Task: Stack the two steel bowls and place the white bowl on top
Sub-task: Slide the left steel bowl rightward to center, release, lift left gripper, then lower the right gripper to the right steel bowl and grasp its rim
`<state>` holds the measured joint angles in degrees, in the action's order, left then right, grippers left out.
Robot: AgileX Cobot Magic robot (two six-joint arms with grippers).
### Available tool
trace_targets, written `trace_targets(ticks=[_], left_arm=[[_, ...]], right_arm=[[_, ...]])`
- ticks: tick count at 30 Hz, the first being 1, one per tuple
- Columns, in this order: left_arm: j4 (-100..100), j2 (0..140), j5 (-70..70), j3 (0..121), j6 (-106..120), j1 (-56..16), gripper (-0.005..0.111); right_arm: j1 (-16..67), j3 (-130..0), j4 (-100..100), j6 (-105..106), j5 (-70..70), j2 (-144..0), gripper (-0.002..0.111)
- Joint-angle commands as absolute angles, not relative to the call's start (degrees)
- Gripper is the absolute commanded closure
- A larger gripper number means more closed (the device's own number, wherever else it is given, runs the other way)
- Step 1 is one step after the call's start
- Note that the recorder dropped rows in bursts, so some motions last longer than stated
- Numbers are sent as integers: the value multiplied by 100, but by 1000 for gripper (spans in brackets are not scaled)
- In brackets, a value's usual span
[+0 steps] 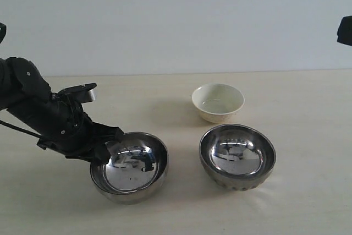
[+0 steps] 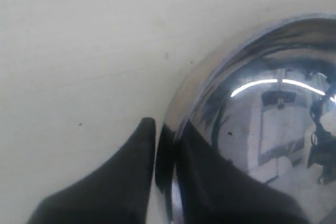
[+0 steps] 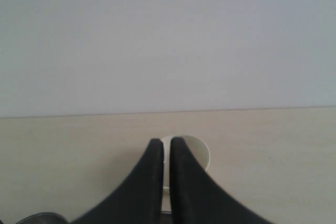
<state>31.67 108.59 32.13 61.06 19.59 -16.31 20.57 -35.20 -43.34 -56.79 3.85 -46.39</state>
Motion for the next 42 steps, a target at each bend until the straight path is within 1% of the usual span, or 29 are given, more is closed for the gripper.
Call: trace_targets(ticks=[1,2,4,7,8,9,19,23,26,30,33,42], left_arm=[[3207,10847,3190,6141,1876,-1658,66],[3204,10847,3190,6141,1876,-1658,59],[3204,10822,3201,6141,1876,-1658,53],[3204,10677,3312,6141,1903,-1658,50],[3192,10615,3358,6141,1903,-1658,50],[3192,10526,3401,6141,1914,-1658,50],[3192,8935,3601,6141,1964,-1658,51],[3192,8311,3601,6141,1964,-1658,51],[3192,8018,3630,6141,1950,-1658,51],[3192,7799,3763,6141,1940,-1658,51],[3192,7766,3949,6141,1927,-1658,51],[3192,7766,4198,6141,1835,-1658,51]], right_arm=[[2082,-3464,-4375,-5578,283,-4657,99],[2130,-3464,-4375,-5566,318,-4656,94],[2269,-3464,-4375,-5497,416,-4669,84],[2414,-3464,-4383,-5486,606,-4855,68],[2421,-3464,-4369,-5511,671,-4975,64],[2421,-3464,-4331,-5511,714,-5092,62],[2421,-3982,-4102,-5169,1736,-7048,62],[2421,-4335,-3353,-4361,2172,-7590,62],[2421,-4601,-2419,-3519,2356,-7853,62],[2421,-5068,-1269,-2365,2946,-8121,62],[2421,-5325,-995,-2141,3382,-8338,62],[2421,-5332,-756,-1871,3277,-9156,62]])
